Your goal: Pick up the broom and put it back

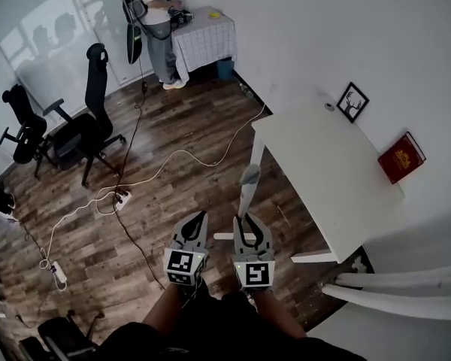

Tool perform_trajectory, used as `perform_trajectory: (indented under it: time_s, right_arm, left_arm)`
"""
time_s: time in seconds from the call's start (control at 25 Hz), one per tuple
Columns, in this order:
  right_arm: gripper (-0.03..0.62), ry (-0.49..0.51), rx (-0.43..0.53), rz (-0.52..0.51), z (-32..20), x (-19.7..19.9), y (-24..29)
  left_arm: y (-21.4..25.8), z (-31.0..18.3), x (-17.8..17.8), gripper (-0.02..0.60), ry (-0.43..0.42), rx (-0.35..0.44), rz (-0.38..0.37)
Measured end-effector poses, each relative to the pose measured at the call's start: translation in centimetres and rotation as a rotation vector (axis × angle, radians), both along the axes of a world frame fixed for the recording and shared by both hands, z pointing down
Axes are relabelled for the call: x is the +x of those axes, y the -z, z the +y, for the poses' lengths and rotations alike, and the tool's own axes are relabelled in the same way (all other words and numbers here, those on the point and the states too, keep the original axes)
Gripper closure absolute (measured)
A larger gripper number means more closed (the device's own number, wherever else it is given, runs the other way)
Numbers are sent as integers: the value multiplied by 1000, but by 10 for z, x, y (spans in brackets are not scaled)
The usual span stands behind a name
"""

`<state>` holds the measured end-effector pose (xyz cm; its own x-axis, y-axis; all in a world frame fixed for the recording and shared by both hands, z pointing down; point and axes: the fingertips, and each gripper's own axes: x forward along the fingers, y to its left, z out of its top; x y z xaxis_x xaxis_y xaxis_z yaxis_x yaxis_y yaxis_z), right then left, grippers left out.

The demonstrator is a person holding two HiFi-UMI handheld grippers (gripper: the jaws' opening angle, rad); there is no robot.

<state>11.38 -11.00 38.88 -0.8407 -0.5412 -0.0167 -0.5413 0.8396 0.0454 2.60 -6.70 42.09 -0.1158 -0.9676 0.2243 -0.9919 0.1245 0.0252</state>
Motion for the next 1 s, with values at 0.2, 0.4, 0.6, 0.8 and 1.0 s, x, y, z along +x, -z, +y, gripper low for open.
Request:
perform_trajectory:
  time_s: [0.2, 0.4, 0.6, 0.8, 1.0]
  right_arm:
    - [505, 7, -11, -17, -9, -52, 4]
    - [505, -17, 26, -3, -11, -128, -3]
    - [505, -23, 66, 43, -8, -211, -7]
    - [505, -52, 29, 49, -14, -266, -11]
    - [505, -21, 4, 50, -24, -310, -23]
  left_arm:
    - [12, 9, -45, 581, 24, 48, 0]
    - [10, 39, -131, 581, 62, 54, -12]
    - [13, 67, -221, 581, 85, 53, -1]
    - [1, 96, -284, 581, 123, 44, 23]
    - [-19, 102, -330, 581, 205, 46, 93]
